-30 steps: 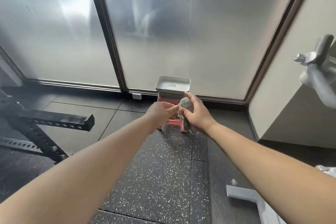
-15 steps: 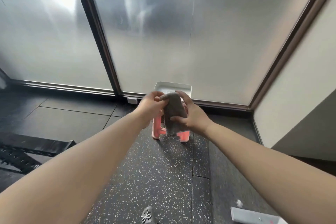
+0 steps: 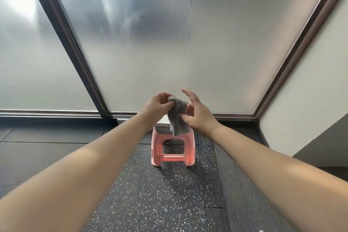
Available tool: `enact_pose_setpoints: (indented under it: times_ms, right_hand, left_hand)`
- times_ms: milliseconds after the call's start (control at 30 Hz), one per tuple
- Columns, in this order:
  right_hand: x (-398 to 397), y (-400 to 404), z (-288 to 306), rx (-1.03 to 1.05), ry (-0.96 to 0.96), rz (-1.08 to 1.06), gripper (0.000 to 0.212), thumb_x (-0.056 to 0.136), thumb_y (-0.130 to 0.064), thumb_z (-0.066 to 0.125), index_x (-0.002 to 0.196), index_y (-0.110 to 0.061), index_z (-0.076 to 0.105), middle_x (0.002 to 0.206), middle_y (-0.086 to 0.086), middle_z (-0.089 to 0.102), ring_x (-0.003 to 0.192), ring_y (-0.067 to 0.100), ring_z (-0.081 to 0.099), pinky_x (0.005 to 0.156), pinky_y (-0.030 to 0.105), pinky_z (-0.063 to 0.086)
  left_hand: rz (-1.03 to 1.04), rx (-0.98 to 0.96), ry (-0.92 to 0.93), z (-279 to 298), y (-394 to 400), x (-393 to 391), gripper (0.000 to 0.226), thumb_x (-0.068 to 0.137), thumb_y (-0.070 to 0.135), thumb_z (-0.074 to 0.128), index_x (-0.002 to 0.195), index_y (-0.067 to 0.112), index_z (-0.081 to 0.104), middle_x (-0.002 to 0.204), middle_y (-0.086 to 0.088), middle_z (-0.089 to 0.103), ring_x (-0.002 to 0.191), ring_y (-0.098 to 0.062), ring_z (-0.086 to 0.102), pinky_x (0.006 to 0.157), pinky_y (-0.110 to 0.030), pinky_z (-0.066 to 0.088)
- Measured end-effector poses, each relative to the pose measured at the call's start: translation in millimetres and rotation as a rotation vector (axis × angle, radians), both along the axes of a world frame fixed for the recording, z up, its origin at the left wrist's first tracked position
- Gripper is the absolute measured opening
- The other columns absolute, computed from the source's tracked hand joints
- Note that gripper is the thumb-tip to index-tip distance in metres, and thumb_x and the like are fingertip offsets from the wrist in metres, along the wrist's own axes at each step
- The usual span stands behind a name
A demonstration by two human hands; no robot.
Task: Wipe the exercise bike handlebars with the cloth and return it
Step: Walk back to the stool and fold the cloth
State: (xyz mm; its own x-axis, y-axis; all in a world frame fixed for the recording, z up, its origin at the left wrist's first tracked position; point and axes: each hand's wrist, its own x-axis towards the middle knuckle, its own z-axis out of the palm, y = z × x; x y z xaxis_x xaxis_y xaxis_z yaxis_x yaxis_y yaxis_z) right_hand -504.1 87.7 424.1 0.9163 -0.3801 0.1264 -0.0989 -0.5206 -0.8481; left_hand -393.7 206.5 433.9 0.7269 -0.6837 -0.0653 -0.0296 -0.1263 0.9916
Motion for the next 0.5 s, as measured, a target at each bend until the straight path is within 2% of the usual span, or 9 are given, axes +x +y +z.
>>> enact_pose_setpoints:
  times_ms: [67,133,233,300,400,500]
  right_hand:
    - [19.1,-9.6,-2.0,0.013,-0.023,-0.073,0.064,0.086,-0.01,0.058,0.14,-0.034,0.033,0.078,-0.003,0.049,0.073,0.015,0.056,0.077,0.032,0.052]
    - [38.3,-23.9,-5.0,0.051,-0.041,-0.122,0.059,0.087,-0.011,0.056,0.136,-0.035,0.036,0.084,-0.004,0.051,0.08,0.023,0.061,0.08,0.04,0.056]
    - [68.9,-47.5,-12.7,0.041,-0.071,-0.175,0.058,0.088,-0.009,0.055,0.136,-0.035,0.036,0.087,-0.006,0.052,0.082,0.026,0.062,0.08,0.038,0.055]
    - [90.5,-64.1,-19.5,0.044,-0.073,-0.181,0.059,0.089,-0.008,0.055,0.136,-0.038,0.035,0.093,-0.002,0.053,0.081,0.027,0.063,0.079,0.036,0.055]
    - [127.5,-97.0,-29.7,0.088,-0.042,-0.179,0.057,0.091,-0.01,0.054,0.134,-0.044,0.04,0.111,0.006,0.053,0.085,0.025,0.064,0.084,0.035,0.055]
    - [165.1,-135.3,-37.6,0.147,-0.008,-0.132,0.05,0.09,-0.01,0.055,0.123,-0.047,0.053,0.123,0.007,0.052,0.085,0.023,0.066,0.087,0.037,0.056]
  left_hand:
    - [0.003,0.001,0.035,-4.0,-14.6,17.0,0.011,0.091,0.006,0.055,0.1,0.013,0.052,0.086,-0.007,0.063,0.078,-0.016,0.058,0.075,-0.029,0.05]
    - [-0.067,0.065,0.031,-10.1,-26.5,35.9,0.032,0.087,0.009,0.062,0.116,0.014,0.048,0.095,-0.01,0.067,0.084,-0.018,0.064,0.081,-0.032,0.052]
    - [-0.152,0.166,-0.044,-20.2,-44.9,65.2,0.069,0.079,0.005,0.07,0.135,0.023,0.035,0.103,-0.013,0.068,0.092,-0.021,0.066,0.089,-0.035,0.051]
    - [-0.125,0.149,-0.031,-26.1,-61.8,85.6,0.079,0.08,0.001,0.068,0.14,0.029,0.026,0.103,-0.015,0.067,0.091,-0.025,0.066,0.087,-0.039,0.053]
    - [-0.064,0.144,-0.088,-32.6,-92.8,118.7,0.08,0.081,0.0,0.065,0.135,0.043,0.024,0.101,-0.016,0.064,0.087,-0.035,0.067,0.078,-0.048,0.056]
    - [-0.019,0.182,-0.186,-36.7,-125.6,156.6,0.065,0.081,0.005,0.065,0.115,0.05,0.033,0.1,-0.013,0.061,0.077,-0.033,0.067,0.071,-0.05,0.058]
